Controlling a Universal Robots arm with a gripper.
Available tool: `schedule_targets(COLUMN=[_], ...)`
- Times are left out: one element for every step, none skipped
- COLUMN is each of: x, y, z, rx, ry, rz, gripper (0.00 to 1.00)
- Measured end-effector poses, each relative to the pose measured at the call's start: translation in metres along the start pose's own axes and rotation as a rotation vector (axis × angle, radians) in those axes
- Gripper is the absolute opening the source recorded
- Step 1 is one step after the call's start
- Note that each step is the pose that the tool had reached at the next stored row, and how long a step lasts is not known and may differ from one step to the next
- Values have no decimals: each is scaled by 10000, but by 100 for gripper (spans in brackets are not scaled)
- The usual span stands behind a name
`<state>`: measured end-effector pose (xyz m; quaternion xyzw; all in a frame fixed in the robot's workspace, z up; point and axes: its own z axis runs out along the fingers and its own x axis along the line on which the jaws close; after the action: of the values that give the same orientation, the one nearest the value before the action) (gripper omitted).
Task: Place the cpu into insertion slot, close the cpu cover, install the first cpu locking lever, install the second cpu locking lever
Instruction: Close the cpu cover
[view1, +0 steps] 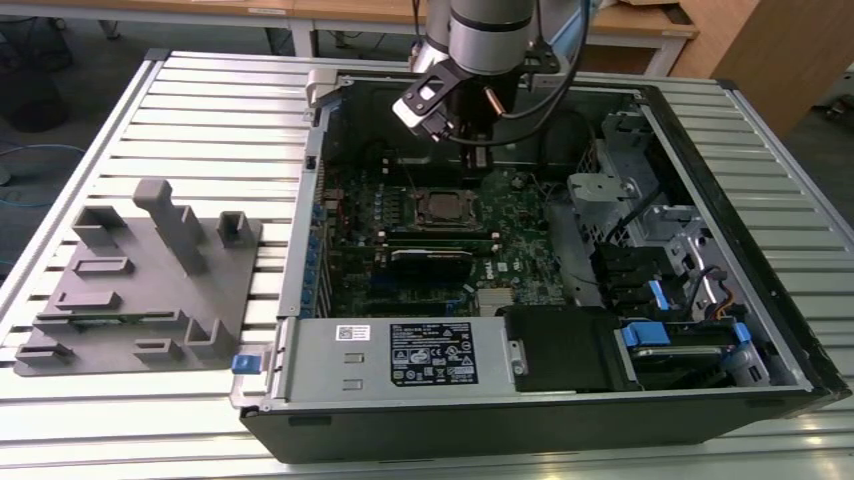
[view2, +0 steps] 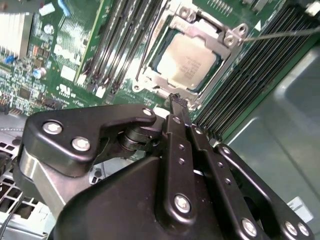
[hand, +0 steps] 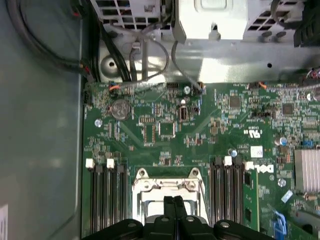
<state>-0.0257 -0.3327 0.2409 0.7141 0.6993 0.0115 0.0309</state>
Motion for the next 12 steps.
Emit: schedule_targets(x=[-1, -1, 0, 0, -1, -1, -1, -1, -1, -2, -2, -2], y=[-19, -38, -52, -63, -75, -87, -100, -114, -130, -145, -161, -176], z=[2, 6, 12, 19, 27, 36, 44, 52, 61, 69, 77, 84], rx=[0, 1, -1, 0, 0, 0, 0, 0, 0, -1, 0, 0], ry=[-1, -2, -1, -3, -7, -10, -14, -19, -25, -31, -37, -45], rz=[1, 3, 4, 5, 5, 7, 9, 12, 16, 22, 26, 32], gripper=[11, 11, 11, 11, 11, 11, 11, 11, 11, 11, 11, 11])
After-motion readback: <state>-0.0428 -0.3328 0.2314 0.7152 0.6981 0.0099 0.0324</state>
